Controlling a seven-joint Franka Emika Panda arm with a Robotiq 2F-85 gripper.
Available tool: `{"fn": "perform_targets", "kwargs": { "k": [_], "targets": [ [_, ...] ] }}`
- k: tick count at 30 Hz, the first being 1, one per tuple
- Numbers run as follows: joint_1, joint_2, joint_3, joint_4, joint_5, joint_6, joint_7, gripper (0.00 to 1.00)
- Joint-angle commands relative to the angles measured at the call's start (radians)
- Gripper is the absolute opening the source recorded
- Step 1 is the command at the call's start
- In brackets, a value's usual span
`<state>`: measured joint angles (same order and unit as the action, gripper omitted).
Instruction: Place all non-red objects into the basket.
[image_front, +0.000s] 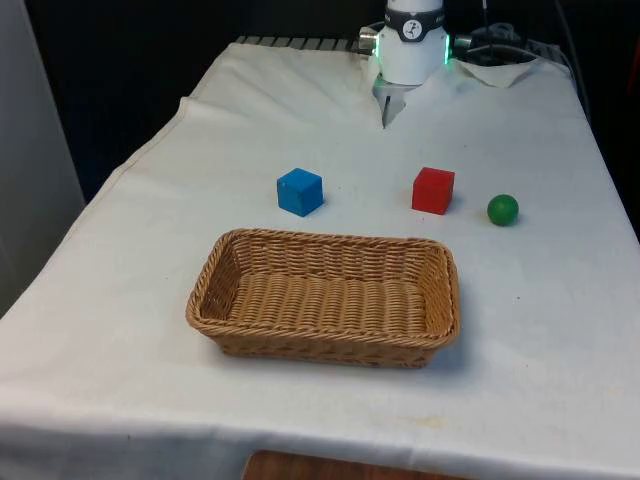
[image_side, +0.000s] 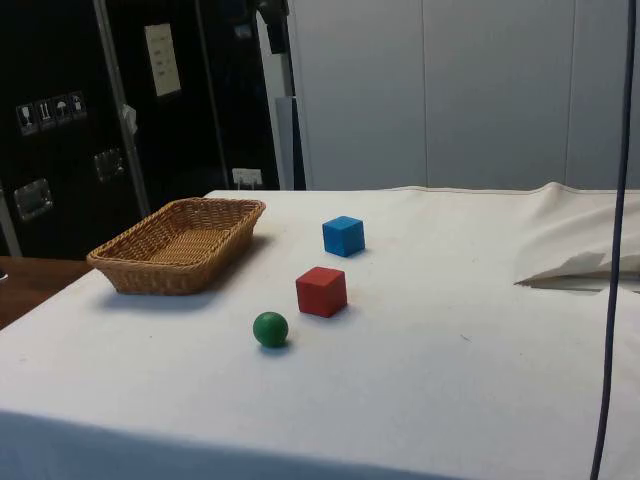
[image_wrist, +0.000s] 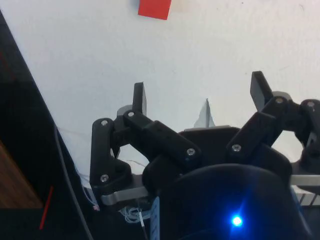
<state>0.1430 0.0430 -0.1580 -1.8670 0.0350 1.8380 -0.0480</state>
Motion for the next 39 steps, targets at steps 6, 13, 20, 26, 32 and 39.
{"fn": "perform_targets", "kwargs": {
  "k": [6, 13, 20, 26, 32, 39],
  "targets": [
    [-0.005, -0.035, -0.019, -0.043, -0.006, 0.014, -0.022, 1.00],
    [-0.006, -0.066, -0.045, -0.084, -0.016, 0.022, -0.043, 1.00],
    [-0.008, -0.084, -0.062, -0.110, -0.028, 0.027, -0.049, 1.00],
    [-0.009, -0.099, -0.078, -0.139, -0.040, 0.042, -0.051, 1.00],
    [-0.008, -0.101, -0.092, -0.159, -0.043, 0.054, -0.051, 1.00],
    [-0.009, -0.105, -0.100, -0.199, -0.068, 0.123, -0.015, 1.00]
  ]
}}
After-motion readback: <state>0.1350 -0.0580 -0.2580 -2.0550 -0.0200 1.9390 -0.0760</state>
